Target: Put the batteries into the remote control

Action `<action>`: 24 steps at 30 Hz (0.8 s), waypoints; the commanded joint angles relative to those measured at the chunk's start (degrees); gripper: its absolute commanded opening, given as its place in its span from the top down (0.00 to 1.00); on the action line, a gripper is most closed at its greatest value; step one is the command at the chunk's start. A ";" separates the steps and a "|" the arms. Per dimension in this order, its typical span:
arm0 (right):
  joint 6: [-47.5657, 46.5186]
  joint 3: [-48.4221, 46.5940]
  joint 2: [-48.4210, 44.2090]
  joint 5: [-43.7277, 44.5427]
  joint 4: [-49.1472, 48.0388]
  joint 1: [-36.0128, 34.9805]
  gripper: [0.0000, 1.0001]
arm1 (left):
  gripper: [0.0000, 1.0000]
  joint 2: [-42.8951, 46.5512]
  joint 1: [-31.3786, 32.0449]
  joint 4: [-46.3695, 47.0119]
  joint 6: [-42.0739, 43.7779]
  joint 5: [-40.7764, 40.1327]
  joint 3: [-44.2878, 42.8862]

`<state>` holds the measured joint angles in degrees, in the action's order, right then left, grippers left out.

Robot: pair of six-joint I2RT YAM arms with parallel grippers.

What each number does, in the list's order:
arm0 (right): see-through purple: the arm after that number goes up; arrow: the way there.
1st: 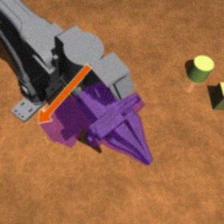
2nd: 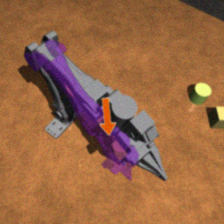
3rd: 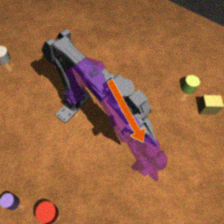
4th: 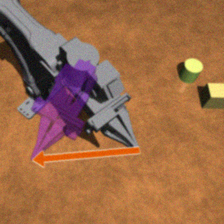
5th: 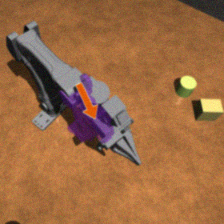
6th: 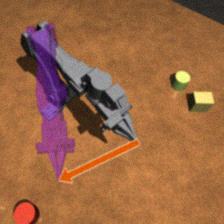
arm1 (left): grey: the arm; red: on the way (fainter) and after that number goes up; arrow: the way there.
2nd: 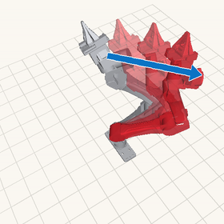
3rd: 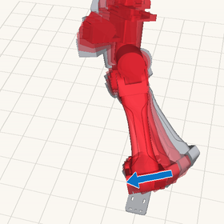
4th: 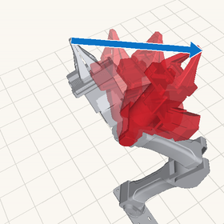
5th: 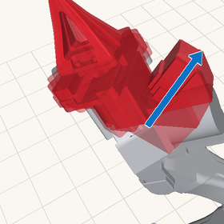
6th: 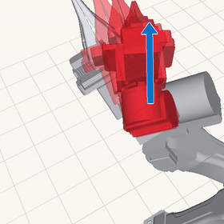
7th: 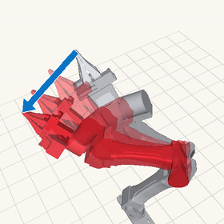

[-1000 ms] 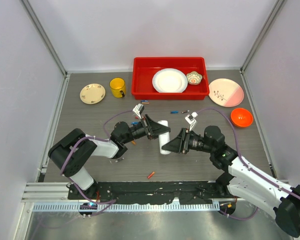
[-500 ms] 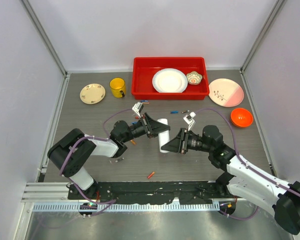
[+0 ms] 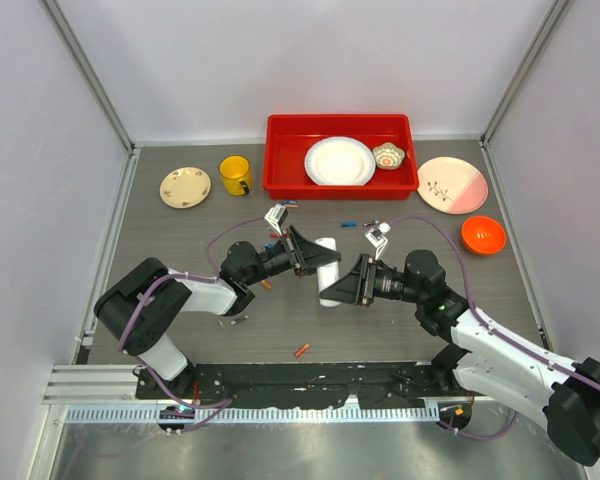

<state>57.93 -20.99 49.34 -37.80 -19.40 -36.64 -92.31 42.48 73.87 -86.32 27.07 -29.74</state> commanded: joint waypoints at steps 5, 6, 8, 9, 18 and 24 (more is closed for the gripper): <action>-0.63 -1.15 -2.58 -0.43 -2.49 0.08 0.42 | 1.00 1.61 0.59 14.73 0.63 0.53 -0.41; -0.89 -1.07 -2.76 -0.08 -2.23 0.25 0.42 | 1.00 1.70 0.59 14.73 0.63 0.53 -0.50; -1.15 -0.98 -3.28 0.10 -1.26 0.43 0.43 | 1.00 1.79 0.59 14.73 0.63 0.53 -0.41; -1.42 -0.89 -3.37 0.36 -1.00 0.95 0.44 | 1.00 1.96 0.50 14.73 0.63 0.53 -0.41; -0.19 0.78 -4.70 1.59 -0.73 3.60 0.62 | 1.00 2.49 0.50 14.73 0.46 0.62 -0.23; 0.95 0.69 -2.85 1.41 -3.28 3.60 0.54 | 1.00 2.22 0.50 14.73 0.37 0.88 -0.32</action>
<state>58.04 -20.23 45.84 -36.93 -18.37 -33.54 -92.05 43.09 74.04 -86.43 27.09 -29.74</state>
